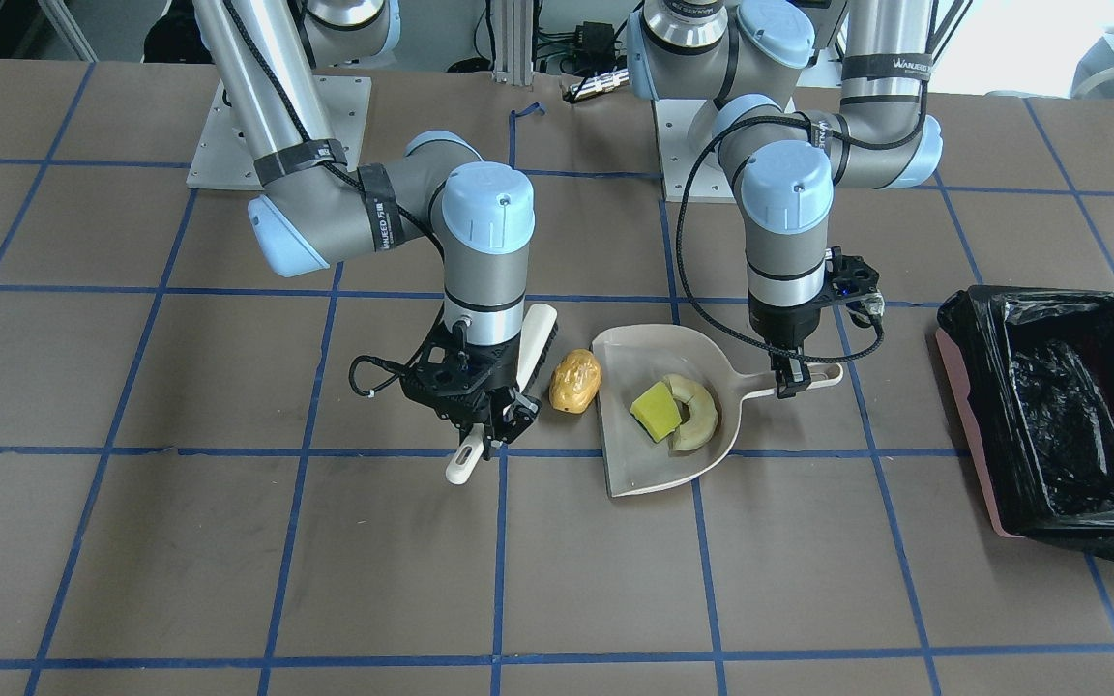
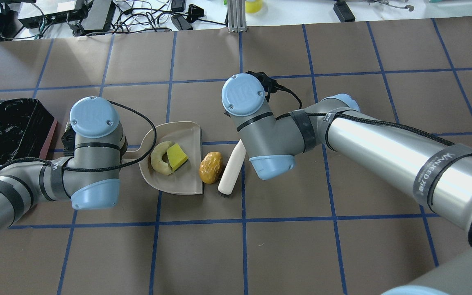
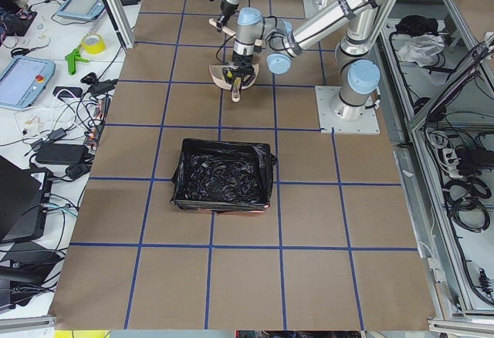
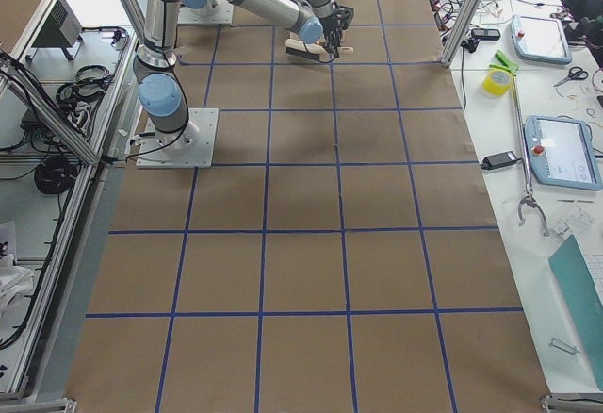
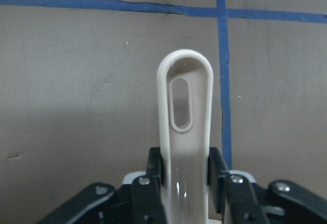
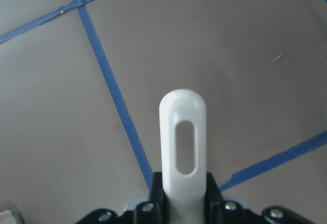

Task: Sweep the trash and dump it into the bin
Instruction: 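Sweep the yellow potato into the dustpan with the brush in the right gripper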

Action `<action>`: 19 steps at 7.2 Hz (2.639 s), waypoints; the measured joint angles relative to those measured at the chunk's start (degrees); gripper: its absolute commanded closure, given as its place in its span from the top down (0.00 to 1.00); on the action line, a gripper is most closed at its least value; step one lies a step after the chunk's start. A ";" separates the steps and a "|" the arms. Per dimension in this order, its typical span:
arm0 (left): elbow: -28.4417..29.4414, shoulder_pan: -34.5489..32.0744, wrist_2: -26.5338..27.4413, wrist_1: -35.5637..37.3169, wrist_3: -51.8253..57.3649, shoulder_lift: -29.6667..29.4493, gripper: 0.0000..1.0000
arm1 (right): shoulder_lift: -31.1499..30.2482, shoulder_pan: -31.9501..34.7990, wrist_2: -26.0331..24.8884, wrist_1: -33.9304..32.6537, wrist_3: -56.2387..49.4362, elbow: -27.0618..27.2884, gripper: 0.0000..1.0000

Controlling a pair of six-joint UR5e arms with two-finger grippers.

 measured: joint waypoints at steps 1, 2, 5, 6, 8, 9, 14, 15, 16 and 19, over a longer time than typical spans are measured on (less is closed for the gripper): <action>0.00 -0.25 0.55 0.06 -0.22 -0.07 0.00 | 1.78 0.48 0.05 0.05 0.05 -2.41 0.09; 0.06 -0.37 0.80 0.08 -0.29 -0.13 0.00 | 3.50 0.81 0.12 0.19 0.12 -4.77 0.09; 0.33 -0.44 0.95 0.10 -0.25 -0.21 0.00 | 7.83 2.40 -0.03 0.24 1.01 -10.23 0.09; 0.35 -0.44 0.95 0.11 -0.17 -0.21 0.00 | 9.28 3.27 -0.07 0.40 1.84 -12.61 0.09; 0.41 -0.44 0.90 0.11 -0.06 -0.21 0.00 | 10.54 4.24 -0.01 2.25 2.92 -16.48 0.09; 0.47 -0.44 0.88 0.11 -0.01 -0.21 0.00 | 10.69 4.51 0.20 3.37 3.80 -17.58 0.10; 0.61 -0.44 0.73 0.11 0.19 -0.30 0.00 | 11.42 6.59 0.29 5.32 8.16 -18.45 0.10; 0.66 -0.44 0.71 0.11 0.18 -0.30 0.00 | 11.42 6.78 0.31 5.46 8.48 -18.48 0.10; 0.78 -0.43 0.65 0.11 0.20 -0.30 0.00 | 11.20 6.60 0.38 5.79 6.94 -18.49 0.10; 1.88 -0.33 -0.08 -0.35 0.39 -0.37 0.00 | 8.27 4.27 0.64 11.34 0.40 -18.28 0.10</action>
